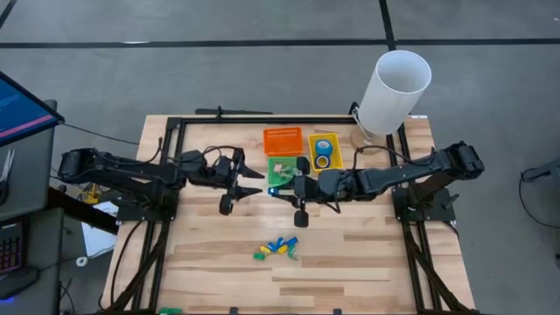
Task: Pick and place Stapler, Stapler remover, tape
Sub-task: Put the blue stapler into the orange bin
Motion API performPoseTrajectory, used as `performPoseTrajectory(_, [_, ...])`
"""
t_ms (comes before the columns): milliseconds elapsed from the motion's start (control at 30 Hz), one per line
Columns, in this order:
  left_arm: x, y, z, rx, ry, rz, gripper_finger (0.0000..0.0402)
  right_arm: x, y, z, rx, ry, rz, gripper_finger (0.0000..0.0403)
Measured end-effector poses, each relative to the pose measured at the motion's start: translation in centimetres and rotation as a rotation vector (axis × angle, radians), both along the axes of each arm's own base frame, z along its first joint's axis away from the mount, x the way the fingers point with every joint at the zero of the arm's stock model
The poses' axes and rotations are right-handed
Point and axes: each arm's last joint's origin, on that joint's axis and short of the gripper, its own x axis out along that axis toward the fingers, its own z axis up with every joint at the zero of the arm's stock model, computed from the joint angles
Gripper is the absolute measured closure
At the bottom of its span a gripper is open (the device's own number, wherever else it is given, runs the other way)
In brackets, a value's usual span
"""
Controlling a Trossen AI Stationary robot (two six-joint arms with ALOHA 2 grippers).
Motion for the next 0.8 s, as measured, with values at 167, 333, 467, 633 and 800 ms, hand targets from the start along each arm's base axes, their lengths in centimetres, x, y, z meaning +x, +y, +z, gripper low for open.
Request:
performPoseTrajectory(167, [0.0, -0.02, 0.0, 0.024, -0.002, 0.0, 0.0204, -0.08, -0.02, -0.07, 0.003, 0.012, -0.002, 0.0342])
performPoseTrajectory(333, [0.0, 0.01, 0.02, 0.044, -0.008, 0.006, 0.021, -0.11, -0.01, -0.18, 0.002, 0.024, -0.002, 0.0342])
performPoseTrajectory(467, [-0.01, 0.04, 0.26, 0.044, -0.032, 0.018, 0.0219, -0.14, -0.02, -0.29, 0.001, 0.036, -0.002, 0.0342])
performPoseTrajectory(633, [-0.01, 0.05, 0.27, -0.063, -0.021, 0.013, 0.0228, -0.17, 0.06, -0.3, 0.016, 0.036, -0.004, 0.0342])
performPoseTrajectory(800, [0.12, -0.24, 0.07, -0.084, -0.008, 0.036, 0.0224, -0.21, 0.3, -0.3, 0.055, 0.034, -0.009, 0.0342])
